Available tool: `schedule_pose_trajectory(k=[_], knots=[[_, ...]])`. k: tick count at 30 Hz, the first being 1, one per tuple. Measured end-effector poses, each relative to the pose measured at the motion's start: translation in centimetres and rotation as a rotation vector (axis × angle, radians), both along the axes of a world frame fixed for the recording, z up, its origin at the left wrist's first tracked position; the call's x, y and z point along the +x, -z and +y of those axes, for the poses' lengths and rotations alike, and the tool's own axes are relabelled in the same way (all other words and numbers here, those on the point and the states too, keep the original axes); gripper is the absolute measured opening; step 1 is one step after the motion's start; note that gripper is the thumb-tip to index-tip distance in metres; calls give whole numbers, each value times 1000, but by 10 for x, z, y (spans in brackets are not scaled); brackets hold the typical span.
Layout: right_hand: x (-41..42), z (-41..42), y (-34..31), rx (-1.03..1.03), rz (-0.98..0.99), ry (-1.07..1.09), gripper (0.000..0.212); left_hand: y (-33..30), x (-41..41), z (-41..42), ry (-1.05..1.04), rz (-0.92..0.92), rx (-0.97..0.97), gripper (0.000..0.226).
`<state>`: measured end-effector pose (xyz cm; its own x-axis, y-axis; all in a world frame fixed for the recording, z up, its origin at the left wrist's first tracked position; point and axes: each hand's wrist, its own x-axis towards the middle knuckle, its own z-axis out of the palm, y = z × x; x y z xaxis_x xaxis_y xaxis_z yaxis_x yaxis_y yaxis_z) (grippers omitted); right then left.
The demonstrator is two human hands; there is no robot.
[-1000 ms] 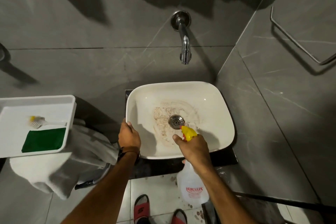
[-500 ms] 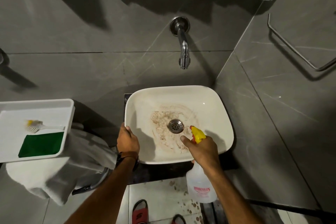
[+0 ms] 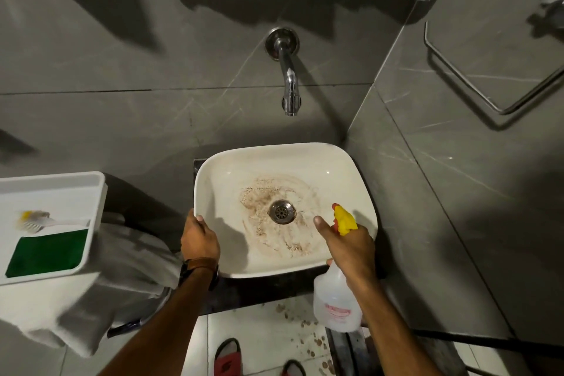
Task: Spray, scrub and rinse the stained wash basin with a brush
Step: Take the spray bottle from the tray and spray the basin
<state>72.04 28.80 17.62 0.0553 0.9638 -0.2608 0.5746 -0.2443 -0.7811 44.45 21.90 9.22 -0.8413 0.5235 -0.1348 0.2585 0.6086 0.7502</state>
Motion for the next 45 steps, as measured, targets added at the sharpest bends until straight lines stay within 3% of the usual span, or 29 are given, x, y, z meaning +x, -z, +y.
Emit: schedule_pose_trajectory(k=[3, 12, 15, 19, 22, 26, 30, 32, 36, 39, 43, 45], knots=[[13, 4, 1, -6, -15, 44, 50, -1, 1, 1, 2, -2, -3, 38], [45, -11, 2, -51, -147, -19, 57, -4, 1, 0, -7, -20, -15, 39], [56, -17, 10, -65, -171, -45, 42, -4, 1, 0, -11, -17, -14, 39], [61, -22, 9, -85, -176, -83, 54, -4, 2, 1, -11, -11, -10, 39], [61, -23, 11, -84, -201, -101, 44, -4, 1, 0, -10, -18, -1, 39], [52, -28, -1, -91, -195, -167, 54, -3, 1, 0, -11, -22, 2, 38], [33, -44, -1, -133, -192, -236, 45, -4, 2, 0, -15, -25, 0, 38], [20, -54, -3, -130, -181, -292, 55, -4, 2, 0, -11, -23, 5, 37], [-3, -67, -3, -75, -268, -411, 53, -4, 2, 1, -15, -17, -1, 37], [-17, -70, -6, -98, -203, -325, 66, -3, 1, 1, -19, -11, -6, 35], [-26, -59, -13, -27, -187, -246, 47, 0, 1, 1, -18, 1, -8, 36], [-26, -49, -15, -17, -157, -186, 58, 1, 0, 1, -13, 9, -5, 36]])
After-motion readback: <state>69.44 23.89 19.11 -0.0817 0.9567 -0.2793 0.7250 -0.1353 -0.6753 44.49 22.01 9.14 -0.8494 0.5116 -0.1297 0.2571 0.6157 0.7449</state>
